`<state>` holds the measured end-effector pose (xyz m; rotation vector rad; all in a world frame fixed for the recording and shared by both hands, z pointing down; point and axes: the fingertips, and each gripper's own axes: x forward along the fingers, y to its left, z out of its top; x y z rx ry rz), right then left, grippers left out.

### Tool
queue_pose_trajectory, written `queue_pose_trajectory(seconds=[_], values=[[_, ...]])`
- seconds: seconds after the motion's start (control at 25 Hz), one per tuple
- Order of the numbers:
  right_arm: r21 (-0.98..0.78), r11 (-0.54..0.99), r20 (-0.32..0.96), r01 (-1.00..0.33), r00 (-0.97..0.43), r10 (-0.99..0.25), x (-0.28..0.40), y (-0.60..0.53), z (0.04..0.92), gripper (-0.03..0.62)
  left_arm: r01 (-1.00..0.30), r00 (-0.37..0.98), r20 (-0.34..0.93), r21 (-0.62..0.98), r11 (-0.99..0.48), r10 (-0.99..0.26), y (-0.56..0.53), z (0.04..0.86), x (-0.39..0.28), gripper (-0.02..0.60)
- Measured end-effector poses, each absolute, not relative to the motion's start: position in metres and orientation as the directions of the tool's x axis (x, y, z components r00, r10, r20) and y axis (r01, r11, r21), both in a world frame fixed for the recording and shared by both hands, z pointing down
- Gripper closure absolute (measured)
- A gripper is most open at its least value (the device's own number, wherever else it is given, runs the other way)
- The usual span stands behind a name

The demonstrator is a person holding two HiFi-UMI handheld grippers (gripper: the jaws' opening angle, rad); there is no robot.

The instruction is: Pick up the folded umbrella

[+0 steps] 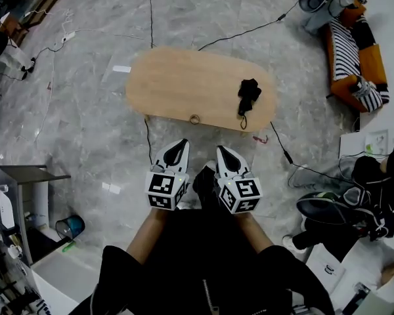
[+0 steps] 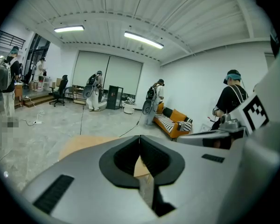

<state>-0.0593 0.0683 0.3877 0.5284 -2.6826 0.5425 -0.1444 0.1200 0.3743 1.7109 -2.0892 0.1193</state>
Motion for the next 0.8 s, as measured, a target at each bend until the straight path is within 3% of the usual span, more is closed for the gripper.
queue_pose_trajectory(seconds=[0.8], values=[[-0.341,0.832,0.414,-0.438,-0.864,-0.285,-0.075,-0.028,0.387,0.583,-0.950,-0.150,0.420,0.188,0.248,-0.895,0.033,0.372,-0.168,0.566]])
